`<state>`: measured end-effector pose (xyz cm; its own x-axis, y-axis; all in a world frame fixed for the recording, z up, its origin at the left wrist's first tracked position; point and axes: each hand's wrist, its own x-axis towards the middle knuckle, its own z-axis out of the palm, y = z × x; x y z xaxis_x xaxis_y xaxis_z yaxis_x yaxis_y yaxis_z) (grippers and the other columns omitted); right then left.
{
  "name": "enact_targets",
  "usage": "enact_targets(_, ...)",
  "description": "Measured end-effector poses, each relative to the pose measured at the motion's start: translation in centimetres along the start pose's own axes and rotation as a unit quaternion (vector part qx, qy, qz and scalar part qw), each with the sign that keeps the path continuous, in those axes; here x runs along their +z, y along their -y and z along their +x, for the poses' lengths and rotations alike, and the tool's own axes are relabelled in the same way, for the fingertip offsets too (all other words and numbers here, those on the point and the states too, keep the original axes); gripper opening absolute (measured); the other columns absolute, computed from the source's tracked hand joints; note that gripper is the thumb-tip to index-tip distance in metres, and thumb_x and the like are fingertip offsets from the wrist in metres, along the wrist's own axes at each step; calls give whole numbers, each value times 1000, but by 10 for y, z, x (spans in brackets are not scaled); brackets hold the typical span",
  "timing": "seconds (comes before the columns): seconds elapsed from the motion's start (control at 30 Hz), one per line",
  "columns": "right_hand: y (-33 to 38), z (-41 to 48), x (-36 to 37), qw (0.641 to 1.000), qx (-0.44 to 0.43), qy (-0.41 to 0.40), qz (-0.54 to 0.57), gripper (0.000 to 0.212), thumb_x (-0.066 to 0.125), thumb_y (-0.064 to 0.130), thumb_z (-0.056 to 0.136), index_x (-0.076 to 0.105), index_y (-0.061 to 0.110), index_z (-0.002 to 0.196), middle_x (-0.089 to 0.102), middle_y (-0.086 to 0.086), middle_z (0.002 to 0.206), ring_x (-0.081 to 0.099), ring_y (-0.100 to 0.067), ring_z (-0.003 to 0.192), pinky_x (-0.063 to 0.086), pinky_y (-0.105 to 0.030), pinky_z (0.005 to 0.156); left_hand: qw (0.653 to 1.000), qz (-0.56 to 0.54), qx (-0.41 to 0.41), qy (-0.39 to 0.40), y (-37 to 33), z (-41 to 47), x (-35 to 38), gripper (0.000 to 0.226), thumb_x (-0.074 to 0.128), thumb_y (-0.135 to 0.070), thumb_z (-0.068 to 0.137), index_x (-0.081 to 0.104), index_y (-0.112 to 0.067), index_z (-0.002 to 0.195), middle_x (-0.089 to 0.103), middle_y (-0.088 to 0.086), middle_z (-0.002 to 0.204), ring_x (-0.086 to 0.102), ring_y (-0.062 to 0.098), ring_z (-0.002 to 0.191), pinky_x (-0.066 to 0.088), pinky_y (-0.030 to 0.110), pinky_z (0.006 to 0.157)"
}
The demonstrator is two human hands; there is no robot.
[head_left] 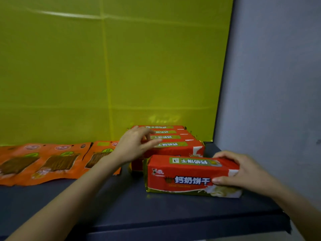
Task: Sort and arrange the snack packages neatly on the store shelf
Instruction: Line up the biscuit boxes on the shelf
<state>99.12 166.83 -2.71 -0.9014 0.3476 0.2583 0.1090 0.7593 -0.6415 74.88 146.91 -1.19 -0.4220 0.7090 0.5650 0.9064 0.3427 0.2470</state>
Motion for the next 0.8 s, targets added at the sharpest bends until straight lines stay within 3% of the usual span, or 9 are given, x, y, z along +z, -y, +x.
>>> enact_targets(0.2, -3, 37, 12, 985, -99, -35, -137, 76, 44, 96, 40, 48, 55, 104, 43, 36, 105, 45, 5, 106, 46, -24, 90, 975, -150, -134, -90, 6, -19, -16, 32, 47, -37, 95, 65, -12, 100, 63, 2, 99, 56, 19, 99, 35, 25, 80)
enact_targets(0.3, -7, 48, 21, 975, -115, -68, -177, 95, 34, 99, 41, 53, 43, 116, 40, 35, 105, 37, 1, 110, 38, -30, 99, 949, -221, -202, -100, 4, -36, -14, 28, 45, -29, 96, 60, -13, 115, 58, -2, 111, 51, 13, 109, 33, 23, 87)
enact_targets(0.4, -7, 50, 30, 970, -108, -117, -186, 102, 36, 97, 45, 48, 36, 125, 46, 17, 123, 33, -1, 116, 31, -38, 108, 931, -263, -240, -86, 4, -54, -3, 40, 43, -36, 96, 50, -15, 129, 51, -5, 123, 45, 7, 116, 30, 22, 93)
enact_targets(0.53, -7, 44, 37, 991, 7, -134, -7, 122, 71, 67, 45, 14, 33, 148, 22, 5, 155, 27, -15, 138, 34, -50, 110, 865, -367, -337, -56, 7, -65, 7, 90, 48, -82, 63, 44, -29, 136, 44, -6, 143, 42, 13, 128, 30, 34, 107)
enact_targets(0.57, -8, 42, 37, 991, 43, -113, 64, 128, 74, 58, 44, 5, 33, 149, 15, 5, 157, 25, -18, 141, 35, -50, 109, 837, -404, -365, -54, 4, -65, 8, 94, 49, -83, 60, 43, -29, 136, 43, -4, 145, 44, 13, 125, 32, 35, 106)
enact_targets(0.63, -12, 39, 38, 980, 82, -52, 172, 129, 77, 47, 49, -3, 31, 149, 18, 4, 157, 34, -17, 137, 40, -44, 106, 768, -506, -389, -52, -2, -61, 11, 71, 46, -65, 80, 46, -20, 135, 46, 5, 142, 52, 16, 110, 38, 33, 95)
enact_targets(0.67, -14, 38, 39, 973, 89, -14, 213, 121, 76, 42, 56, 2, 30, 149, 32, 3, 152, 46, -13, 129, 47, -37, 100, 747, -534, -393, -39, -6, -57, 15, 59, 41, -53, 89, 46, -15, 135, 47, 11, 141, 54, 21, 111, 39, 32, 91)
enact_targets(0.73, -16, 39, 43, 962, 70, 45, 262, 90, 73, 33, 65, 27, 28, 142, 58, 5, 130, 63, -2, 103, 54, -18, 79, 755, -524, -392, -26, -18, -51, 18, 52, 33, -39, 97, 42, -6, 138, 45, 18, 142, 47, 30, 126, 36, 34, 95)
enact_targets(0.8, -19, 42, 48, 958, 52, 66, 276, 73, 71, 33, 67, 40, 29, 133, 66, 10, 117, 67, 0, 97, 53, -11, 70, 754, -520, -399, -41, -17, -48, 22, 52, 31, -35, 99, 40, -2, 138, 42, 22, 143, 42, 32, 131, 32, 36, 106)
